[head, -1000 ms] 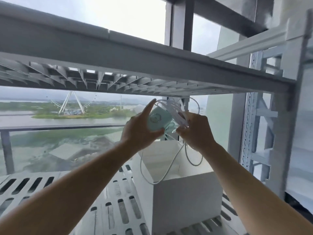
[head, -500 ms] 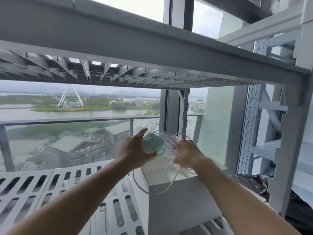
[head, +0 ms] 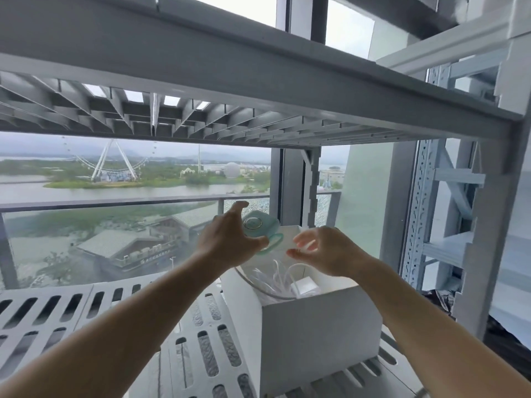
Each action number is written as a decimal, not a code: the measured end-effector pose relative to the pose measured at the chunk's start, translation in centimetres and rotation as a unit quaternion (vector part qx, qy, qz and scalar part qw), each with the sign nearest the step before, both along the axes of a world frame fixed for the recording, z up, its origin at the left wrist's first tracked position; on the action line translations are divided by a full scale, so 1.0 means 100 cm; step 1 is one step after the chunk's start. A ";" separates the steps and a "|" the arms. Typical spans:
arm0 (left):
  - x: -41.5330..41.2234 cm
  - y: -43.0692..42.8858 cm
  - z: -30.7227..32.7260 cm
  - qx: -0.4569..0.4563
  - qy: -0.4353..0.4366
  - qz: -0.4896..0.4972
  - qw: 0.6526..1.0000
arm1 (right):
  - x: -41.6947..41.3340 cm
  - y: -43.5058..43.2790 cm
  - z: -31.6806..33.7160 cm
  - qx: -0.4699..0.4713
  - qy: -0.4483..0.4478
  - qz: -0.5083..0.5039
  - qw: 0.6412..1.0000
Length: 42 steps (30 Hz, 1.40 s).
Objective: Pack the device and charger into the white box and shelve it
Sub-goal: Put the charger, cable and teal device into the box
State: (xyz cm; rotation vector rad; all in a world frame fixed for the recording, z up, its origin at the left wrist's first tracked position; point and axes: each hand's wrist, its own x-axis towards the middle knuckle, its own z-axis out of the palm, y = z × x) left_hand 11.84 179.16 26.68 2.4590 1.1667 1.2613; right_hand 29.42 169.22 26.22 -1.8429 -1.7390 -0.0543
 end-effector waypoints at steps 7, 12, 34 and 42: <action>0.003 -0.019 -0.006 0.018 0.040 -0.039 0.998 | -0.018 -0.005 -0.004 0.069 0.045 0.023 0.996; 0.006 -0.025 -0.014 0.028 0.032 -0.049 0.998 | -0.023 -0.002 -0.004 0.050 0.128 0.016 0.990; -0.005 -0.001 -0.010 -0.076 0.223 -0.315 0.919 | 0.018 -0.006 -0.022 -0.043 0.029 -0.080 0.995; 0.046 -0.003 -0.020 0.087 0.174 -0.234 0.953 | 0.021 -0.030 -0.014 0.014 0.038 -0.010 0.999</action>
